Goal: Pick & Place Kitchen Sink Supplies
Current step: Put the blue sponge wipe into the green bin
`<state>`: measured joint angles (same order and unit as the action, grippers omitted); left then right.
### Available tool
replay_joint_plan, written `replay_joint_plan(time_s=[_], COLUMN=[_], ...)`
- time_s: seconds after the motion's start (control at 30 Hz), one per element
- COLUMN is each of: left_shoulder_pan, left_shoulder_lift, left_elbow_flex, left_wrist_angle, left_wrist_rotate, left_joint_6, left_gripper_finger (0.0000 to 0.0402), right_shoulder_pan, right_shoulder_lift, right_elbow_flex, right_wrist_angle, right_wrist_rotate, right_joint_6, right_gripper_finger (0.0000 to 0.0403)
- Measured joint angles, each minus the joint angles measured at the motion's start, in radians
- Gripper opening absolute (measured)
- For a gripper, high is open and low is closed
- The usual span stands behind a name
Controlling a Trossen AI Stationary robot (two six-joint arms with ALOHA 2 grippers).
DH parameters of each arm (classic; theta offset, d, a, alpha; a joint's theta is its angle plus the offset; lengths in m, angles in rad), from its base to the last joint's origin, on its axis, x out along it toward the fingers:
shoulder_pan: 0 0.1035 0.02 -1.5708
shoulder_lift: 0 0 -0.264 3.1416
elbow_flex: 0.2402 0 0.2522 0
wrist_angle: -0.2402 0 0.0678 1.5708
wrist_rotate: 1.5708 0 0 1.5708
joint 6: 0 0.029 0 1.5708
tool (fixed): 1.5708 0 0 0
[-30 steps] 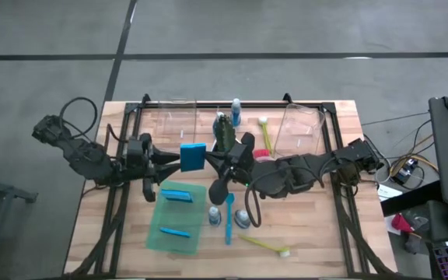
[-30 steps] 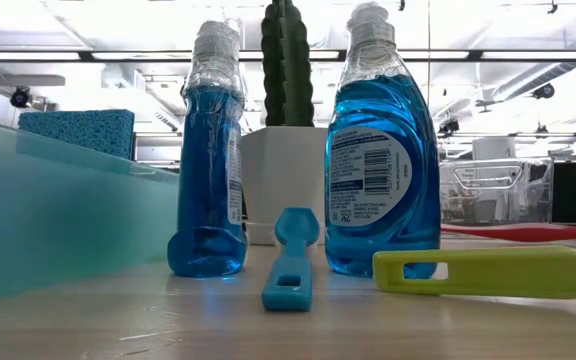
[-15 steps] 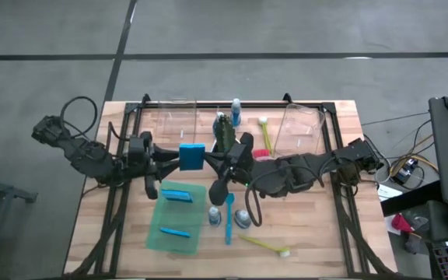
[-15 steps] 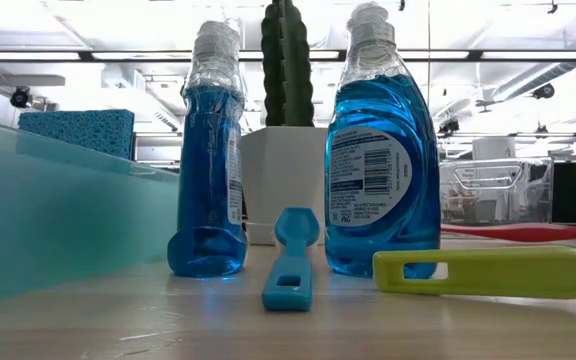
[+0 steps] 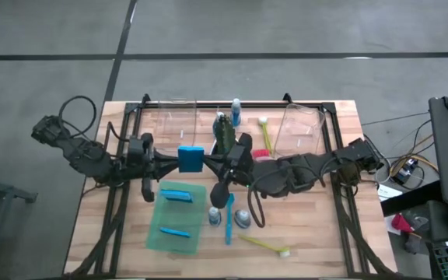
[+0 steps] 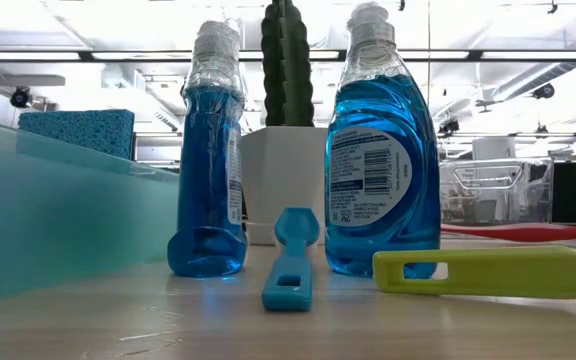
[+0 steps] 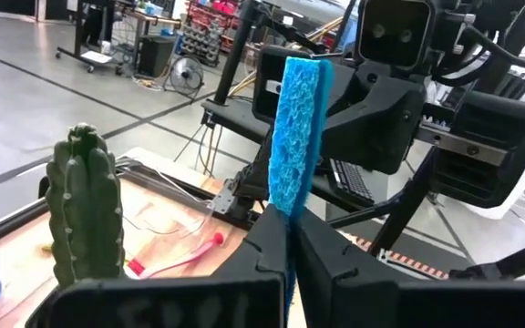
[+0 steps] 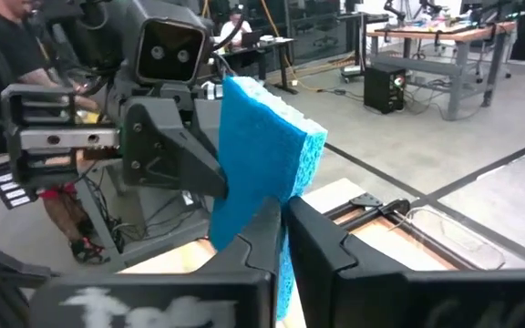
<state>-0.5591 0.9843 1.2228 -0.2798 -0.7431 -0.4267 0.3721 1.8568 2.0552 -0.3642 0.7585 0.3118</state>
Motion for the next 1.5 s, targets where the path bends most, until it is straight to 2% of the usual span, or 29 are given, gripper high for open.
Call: replay_joint_plan(time_s=[0.37, 0.6, 0.87, 1.0, 1.13, 1.33, 1.5], left_shoulder_pan=[0.001, 0.001, 0.000, 0.000, -0.006, -0.014, -0.014], left_shoulder_lift=[-0.063, -0.085, -0.076, -0.037, 0.008, 0.089, 0.151], left_elbow_flex=[0.000, 0.000, 0.000, 0.000, 0.000, 0.000, 0.000], left_wrist_angle=[-0.037, -0.168, -0.385, -0.494, -0.572, -0.707, -0.723], left_wrist_rotate=[0.173, 0.334, 0.621, 0.722, 0.773, 0.796, 0.800], left_joint_6=[-0.030, -0.152, -0.300, -0.366, -0.368, -0.309, -0.219], left_gripper_finger=[0.0022, 0.0015, 0.0015, 0.0016, 0.0016, 0.0017, 0.0018], right_shoulder_pan=[0.010, 0.009, 0.003, -0.014, -0.013, -0.019, -0.029], right_shoulder_lift=[-0.058, -0.077, -0.077, -0.075, -0.075, -0.074, -0.074], right_elbow_flex=[0.000, 0.000, 0.000, -0.003, -0.004, -0.004, -0.004], right_wrist_angle=[-0.187, -0.221, -0.236, -0.242, -0.255, -0.273, -0.276], right_wrist_rotate=[-0.006, 0.000, 0.004, 0.008, 0.008, 0.011, 0.012], right_joint_6=[0.002, -0.030, -0.060, -0.078, -0.091, -0.096, -0.096], right_gripper_finger=[0.0118, 0.0147, 0.0150, 0.0142, 0.0133, 0.0123, 0.0116])
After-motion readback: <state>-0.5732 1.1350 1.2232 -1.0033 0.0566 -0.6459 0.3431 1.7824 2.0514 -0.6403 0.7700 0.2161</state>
